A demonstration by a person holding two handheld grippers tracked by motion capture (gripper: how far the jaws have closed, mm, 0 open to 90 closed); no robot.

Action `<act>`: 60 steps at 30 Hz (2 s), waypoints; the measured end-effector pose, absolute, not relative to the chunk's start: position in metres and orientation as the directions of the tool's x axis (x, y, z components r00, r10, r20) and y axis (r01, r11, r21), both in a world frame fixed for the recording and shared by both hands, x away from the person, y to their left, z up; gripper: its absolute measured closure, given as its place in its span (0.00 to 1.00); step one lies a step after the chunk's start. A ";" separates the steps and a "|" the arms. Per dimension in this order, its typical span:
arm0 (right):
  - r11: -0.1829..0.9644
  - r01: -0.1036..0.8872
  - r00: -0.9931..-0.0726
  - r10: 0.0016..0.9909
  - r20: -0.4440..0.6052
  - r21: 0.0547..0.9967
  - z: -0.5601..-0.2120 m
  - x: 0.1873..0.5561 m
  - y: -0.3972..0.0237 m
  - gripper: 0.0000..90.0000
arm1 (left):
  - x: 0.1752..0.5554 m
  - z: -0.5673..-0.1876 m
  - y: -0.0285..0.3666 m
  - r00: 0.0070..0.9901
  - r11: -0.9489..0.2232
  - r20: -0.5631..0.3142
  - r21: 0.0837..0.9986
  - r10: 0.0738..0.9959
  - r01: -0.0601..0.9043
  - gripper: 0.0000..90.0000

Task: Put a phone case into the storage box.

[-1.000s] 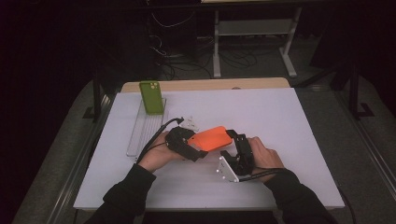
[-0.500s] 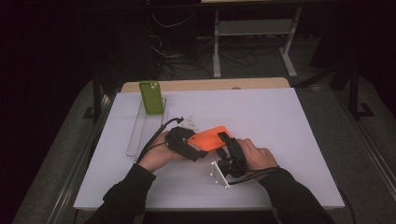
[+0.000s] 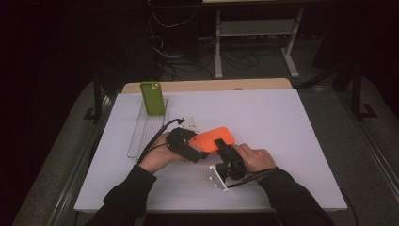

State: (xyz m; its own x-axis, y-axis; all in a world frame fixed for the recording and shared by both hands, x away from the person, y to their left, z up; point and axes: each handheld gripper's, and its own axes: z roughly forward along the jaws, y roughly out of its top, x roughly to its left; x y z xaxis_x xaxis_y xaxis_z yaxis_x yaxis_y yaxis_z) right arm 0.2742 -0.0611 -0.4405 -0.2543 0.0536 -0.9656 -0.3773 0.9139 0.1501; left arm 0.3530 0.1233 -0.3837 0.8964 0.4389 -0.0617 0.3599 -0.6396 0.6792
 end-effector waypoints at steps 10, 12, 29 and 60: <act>0.919 -0.375 -0.235 0.032 -0.971 0.122 -0.442 0.273 -0.061 0.86 | 0.353 -0.383 0.124 0.895 -0.631 -0.078 0.682 0.440 0.370 0.17; 0.920 -0.374 -0.215 0.033 -0.976 0.113 -0.442 0.272 -0.061 0.89 | 0.353 -0.383 0.124 0.890 -0.607 -0.099 0.697 0.446 0.382 0.17; 0.927 -0.335 -0.248 0.085 -0.965 0.167 -0.442 0.274 -0.061 0.92 | 0.354 -0.381 0.128 0.890 -0.558 -0.119 0.739 0.441 0.376 0.00; 0.551 0.171 -0.606 0.713 -0.354 0.817 -0.406 0.312 -0.098 0.91 | 0.359 -0.374 0.142 0.850 -0.457 -0.097 0.808 0.517 0.370 0.00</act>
